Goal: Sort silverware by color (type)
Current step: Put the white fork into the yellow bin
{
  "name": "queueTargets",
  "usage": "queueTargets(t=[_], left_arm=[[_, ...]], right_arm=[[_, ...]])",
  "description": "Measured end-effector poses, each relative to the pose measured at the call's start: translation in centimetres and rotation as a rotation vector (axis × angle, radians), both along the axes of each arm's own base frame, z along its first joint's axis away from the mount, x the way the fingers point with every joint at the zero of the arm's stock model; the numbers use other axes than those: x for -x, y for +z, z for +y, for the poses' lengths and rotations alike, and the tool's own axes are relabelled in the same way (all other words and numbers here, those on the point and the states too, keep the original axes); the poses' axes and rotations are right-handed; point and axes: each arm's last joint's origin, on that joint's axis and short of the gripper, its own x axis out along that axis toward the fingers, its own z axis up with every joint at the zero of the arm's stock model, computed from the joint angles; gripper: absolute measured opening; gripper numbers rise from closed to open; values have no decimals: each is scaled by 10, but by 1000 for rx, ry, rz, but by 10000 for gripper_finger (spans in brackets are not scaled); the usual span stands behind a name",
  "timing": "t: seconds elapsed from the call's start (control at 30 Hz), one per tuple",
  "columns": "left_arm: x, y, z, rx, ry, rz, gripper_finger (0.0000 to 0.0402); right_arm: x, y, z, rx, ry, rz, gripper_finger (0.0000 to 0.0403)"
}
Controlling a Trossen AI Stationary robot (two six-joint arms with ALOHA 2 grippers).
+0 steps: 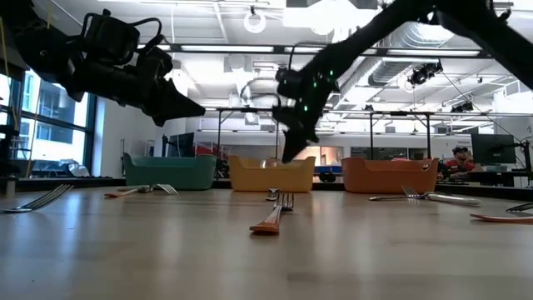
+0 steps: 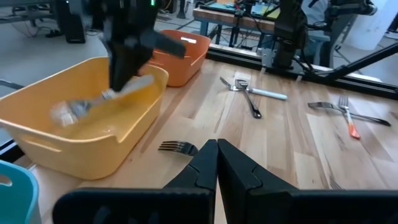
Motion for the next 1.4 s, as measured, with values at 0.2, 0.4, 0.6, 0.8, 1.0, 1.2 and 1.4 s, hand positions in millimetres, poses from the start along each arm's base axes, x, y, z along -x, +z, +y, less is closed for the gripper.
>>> queueTargets(t=[0.2,0.4,0.6,0.8,1.0,1.2,1.4], left_arm=[[0,0,0,-2,12,1,0],[0,0,0,-2,13,1,0],[0,0,0,-1,14,2,0],[1,-2,0,6,13,19,0],[1,-2,0,-8,10,26,0],[1,-3,0,-19,6,41,0],[1,-4,0,-15,5,53,0]], right_arm=[[1,-21,-11,-11,-13,21,0],[1,-31,-13,-18,5,49,0],[1,-32,-13,-11,-13,58,1],[2,-30,-14,-15,-32,52,41],[4,-12,-14,20,-45,19,51],[-3,13,-4,104,10,-59,5],[-8,18,16,207,17,-234,2]])
